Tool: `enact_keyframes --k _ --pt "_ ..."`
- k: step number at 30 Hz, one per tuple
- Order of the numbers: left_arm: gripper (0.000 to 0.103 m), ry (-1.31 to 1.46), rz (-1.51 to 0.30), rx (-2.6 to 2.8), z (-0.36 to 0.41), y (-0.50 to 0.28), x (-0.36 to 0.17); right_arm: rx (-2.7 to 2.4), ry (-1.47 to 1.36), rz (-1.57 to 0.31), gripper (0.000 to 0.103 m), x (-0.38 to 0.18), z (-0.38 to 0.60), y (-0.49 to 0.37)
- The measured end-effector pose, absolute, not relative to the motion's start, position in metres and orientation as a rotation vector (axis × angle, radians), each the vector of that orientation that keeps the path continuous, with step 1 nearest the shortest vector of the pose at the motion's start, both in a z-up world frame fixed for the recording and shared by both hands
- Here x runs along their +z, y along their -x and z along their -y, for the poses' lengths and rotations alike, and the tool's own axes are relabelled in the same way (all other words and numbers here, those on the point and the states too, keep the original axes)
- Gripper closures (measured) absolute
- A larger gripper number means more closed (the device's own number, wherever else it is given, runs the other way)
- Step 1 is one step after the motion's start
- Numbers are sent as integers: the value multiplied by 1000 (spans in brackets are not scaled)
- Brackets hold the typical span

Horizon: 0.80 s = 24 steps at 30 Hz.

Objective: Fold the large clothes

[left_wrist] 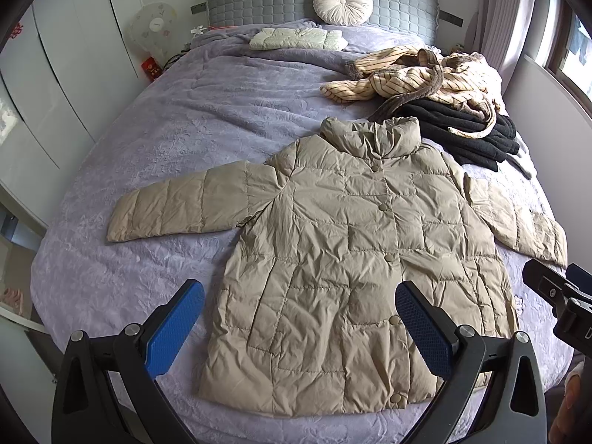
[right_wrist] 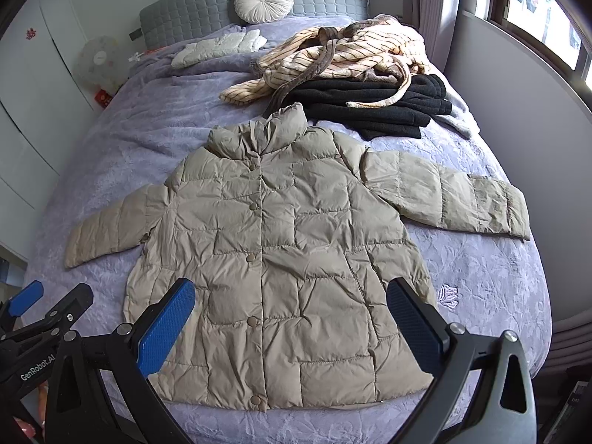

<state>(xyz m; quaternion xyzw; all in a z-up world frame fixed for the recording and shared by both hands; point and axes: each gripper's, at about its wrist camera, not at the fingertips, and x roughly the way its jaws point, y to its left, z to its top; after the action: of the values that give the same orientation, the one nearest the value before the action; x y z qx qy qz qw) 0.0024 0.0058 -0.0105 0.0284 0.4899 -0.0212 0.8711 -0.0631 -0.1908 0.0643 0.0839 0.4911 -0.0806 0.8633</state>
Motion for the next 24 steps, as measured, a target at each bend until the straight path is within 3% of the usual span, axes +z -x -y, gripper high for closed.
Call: enact_keyframes --k 24 --pt "0 -60 -1030 -44 -5 -5 -10 -167 -179 -1037 0 63 191 63"
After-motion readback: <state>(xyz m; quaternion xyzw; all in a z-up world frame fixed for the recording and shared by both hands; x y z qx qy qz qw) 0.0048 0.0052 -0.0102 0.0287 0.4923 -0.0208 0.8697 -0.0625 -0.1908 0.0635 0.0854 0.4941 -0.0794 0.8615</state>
